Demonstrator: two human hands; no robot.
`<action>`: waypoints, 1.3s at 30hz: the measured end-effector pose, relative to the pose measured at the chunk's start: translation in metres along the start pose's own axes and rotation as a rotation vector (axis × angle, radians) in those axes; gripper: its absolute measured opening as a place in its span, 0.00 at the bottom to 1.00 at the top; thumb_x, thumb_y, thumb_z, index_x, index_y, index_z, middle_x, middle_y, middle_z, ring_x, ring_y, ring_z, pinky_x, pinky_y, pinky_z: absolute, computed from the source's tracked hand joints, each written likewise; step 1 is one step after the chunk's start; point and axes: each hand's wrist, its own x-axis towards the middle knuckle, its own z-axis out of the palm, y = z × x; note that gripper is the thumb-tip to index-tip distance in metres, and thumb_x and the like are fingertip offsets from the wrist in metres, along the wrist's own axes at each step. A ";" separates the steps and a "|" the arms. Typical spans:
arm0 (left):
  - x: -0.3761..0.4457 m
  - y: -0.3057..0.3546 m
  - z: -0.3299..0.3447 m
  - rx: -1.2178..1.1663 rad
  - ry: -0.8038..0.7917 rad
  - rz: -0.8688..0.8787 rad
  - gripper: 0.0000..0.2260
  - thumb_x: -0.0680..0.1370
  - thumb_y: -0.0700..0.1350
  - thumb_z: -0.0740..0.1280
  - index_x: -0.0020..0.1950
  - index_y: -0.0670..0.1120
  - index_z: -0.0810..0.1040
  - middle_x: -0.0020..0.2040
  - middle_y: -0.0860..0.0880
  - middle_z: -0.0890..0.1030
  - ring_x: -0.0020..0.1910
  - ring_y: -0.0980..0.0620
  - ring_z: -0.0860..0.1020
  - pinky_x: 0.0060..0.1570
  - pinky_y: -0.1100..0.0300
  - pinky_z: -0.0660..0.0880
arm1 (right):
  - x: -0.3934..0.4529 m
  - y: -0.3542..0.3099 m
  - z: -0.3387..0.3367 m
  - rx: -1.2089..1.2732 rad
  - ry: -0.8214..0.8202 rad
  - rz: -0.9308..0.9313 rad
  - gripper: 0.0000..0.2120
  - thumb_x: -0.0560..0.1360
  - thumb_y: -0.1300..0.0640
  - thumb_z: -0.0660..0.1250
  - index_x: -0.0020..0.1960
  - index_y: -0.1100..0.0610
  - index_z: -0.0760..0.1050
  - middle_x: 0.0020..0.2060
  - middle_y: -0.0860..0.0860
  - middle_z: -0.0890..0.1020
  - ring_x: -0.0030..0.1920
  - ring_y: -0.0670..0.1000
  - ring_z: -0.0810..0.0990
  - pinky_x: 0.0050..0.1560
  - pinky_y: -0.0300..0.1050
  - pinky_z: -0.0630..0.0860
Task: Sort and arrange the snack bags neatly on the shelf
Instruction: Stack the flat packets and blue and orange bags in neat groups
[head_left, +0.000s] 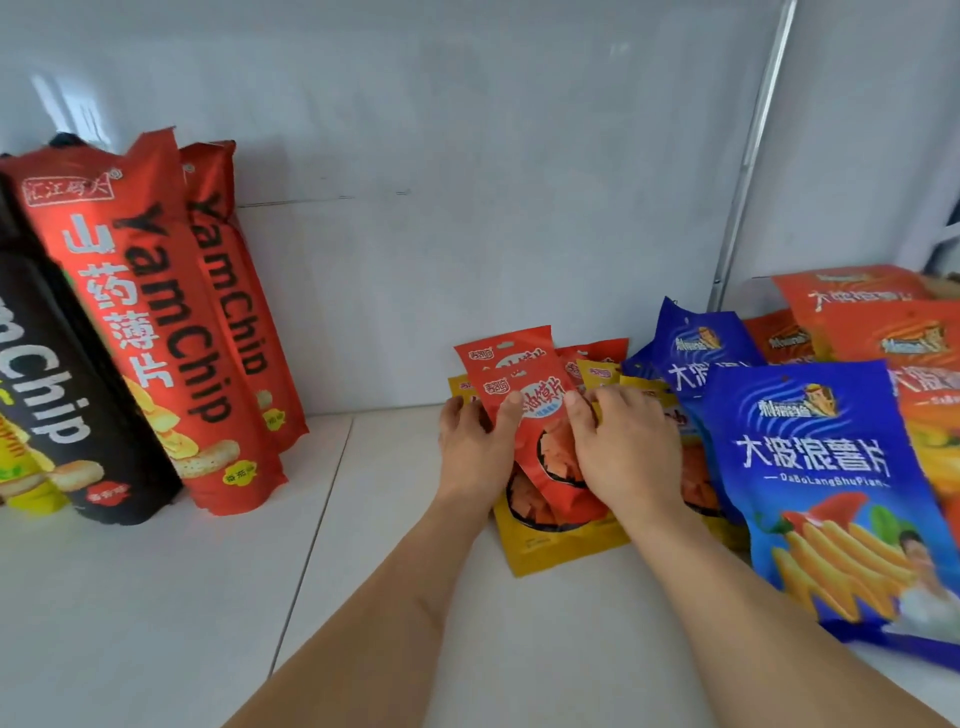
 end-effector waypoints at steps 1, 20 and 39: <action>0.002 -0.002 -0.001 0.021 0.032 0.018 0.32 0.70 0.76 0.58 0.64 0.56 0.76 0.73 0.55 0.64 0.74 0.51 0.66 0.71 0.46 0.68 | -0.001 -0.003 0.002 -0.013 0.000 -0.024 0.25 0.82 0.39 0.49 0.60 0.54 0.77 0.55 0.51 0.81 0.58 0.54 0.77 0.59 0.53 0.72; -0.014 0.017 -0.039 -0.433 0.073 -0.061 0.06 0.82 0.52 0.64 0.57 0.53 0.78 0.49 0.53 0.87 0.47 0.52 0.86 0.47 0.52 0.83 | 0.001 -0.008 -0.002 0.542 -0.232 -0.011 0.31 0.79 0.35 0.52 0.77 0.52 0.61 0.73 0.50 0.70 0.72 0.52 0.69 0.69 0.50 0.68; -0.007 -0.002 -0.071 -0.858 -0.039 -0.319 0.15 0.80 0.46 0.69 0.65 0.42 0.78 0.55 0.41 0.85 0.54 0.39 0.84 0.55 0.42 0.80 | 0.007 -0.044 0.002 1.033 -0.356 0.192 0.11 0.78 0.44 0.66 0.52 0.51 0.79 0.48 0.46 0.84 0.46 0.44 0.83 0.42 0.39 0.78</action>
